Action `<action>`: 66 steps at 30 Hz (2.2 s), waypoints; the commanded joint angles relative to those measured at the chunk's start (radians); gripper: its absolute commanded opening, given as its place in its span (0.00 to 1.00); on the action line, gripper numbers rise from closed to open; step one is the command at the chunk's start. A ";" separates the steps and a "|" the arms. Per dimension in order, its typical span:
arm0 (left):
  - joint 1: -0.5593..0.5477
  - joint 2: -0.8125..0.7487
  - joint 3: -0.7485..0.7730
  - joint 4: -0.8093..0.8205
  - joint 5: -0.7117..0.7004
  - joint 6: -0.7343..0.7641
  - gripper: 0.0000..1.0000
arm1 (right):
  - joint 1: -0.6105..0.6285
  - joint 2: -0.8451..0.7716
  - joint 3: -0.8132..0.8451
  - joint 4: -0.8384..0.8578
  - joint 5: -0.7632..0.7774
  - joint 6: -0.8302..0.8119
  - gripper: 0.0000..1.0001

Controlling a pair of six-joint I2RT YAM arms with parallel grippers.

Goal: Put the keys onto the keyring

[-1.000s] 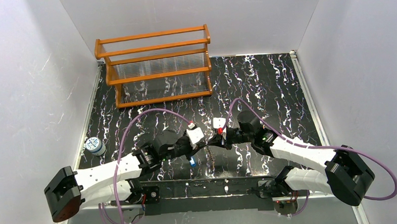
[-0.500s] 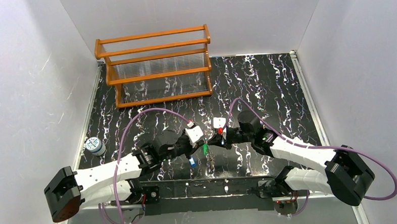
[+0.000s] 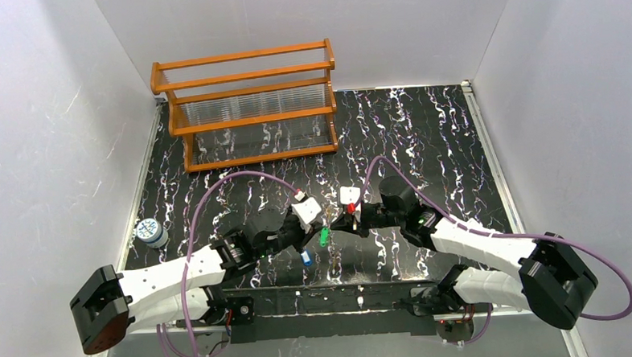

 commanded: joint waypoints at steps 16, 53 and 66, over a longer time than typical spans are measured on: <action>0.001 -0.110 -0.092 0.026 -0.052 -0.040 0.44 | 0.005 -0.056 -0.012 0.132 -0.038 0.047 0.01; 0.320 -0.036 -0.194 0.536 0.719 -0.074 0.47 | -0.072 -0.048 -0.103 0.410 -0.282 0.212 0.01; 0.310 0.039 -0.171 0.596 0.785 -0.116 0.28 | -0.072 -0.030 -0.086 0.415 -0.259 0.237 0.01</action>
